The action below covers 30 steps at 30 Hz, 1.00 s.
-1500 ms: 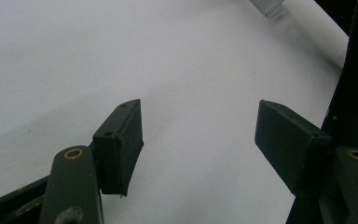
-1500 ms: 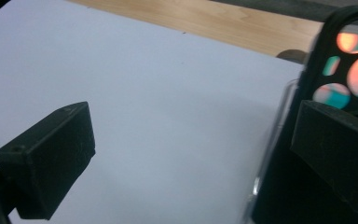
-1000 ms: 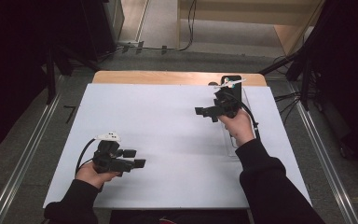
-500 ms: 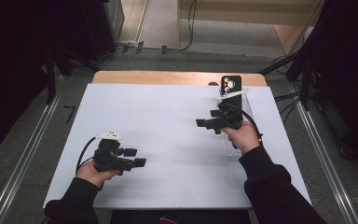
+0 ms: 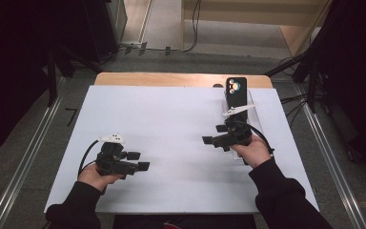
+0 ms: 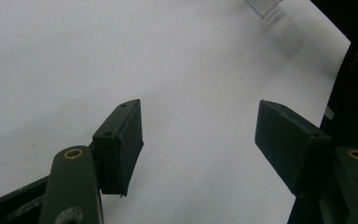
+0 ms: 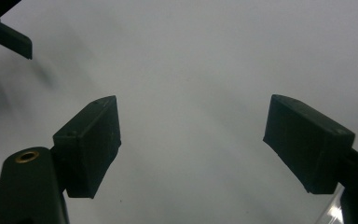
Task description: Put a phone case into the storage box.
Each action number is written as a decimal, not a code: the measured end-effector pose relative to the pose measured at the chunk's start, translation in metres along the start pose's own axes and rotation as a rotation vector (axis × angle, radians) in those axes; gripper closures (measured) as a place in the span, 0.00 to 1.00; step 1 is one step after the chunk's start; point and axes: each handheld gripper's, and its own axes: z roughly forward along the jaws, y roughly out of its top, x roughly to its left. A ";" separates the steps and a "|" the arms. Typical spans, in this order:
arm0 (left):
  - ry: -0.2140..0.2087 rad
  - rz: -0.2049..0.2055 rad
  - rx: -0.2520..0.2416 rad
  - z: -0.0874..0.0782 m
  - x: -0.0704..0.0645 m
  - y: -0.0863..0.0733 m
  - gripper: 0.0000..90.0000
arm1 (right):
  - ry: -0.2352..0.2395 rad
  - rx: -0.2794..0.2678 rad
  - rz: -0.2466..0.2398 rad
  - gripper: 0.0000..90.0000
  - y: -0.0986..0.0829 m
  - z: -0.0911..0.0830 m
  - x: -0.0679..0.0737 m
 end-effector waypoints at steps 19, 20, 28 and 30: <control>-0.024 0.014 0.000 -0.002 -0.004 -0.002 0.36 | 0.026 0.035 -0.072 0.20 -0.038 -0.008 0.016; -0.023 0.018 0.002 -0.002 -0.004 -0.002 0.36 | 0.027 0.038 -0.069 0.20 -0.040 -0.009 0.016; -0.031 0.039 0.016 -0.001 -0.009 -0.005 0.36 | 0.039 0.051 -0.070 0.20 -0.057 -0.013 0.015; -0.027 0.040 0.018 -0.001 -0.009 -0.005 0.36 | 0.042 0.058 -0.070 0.20 -0.061 -0.015 0.014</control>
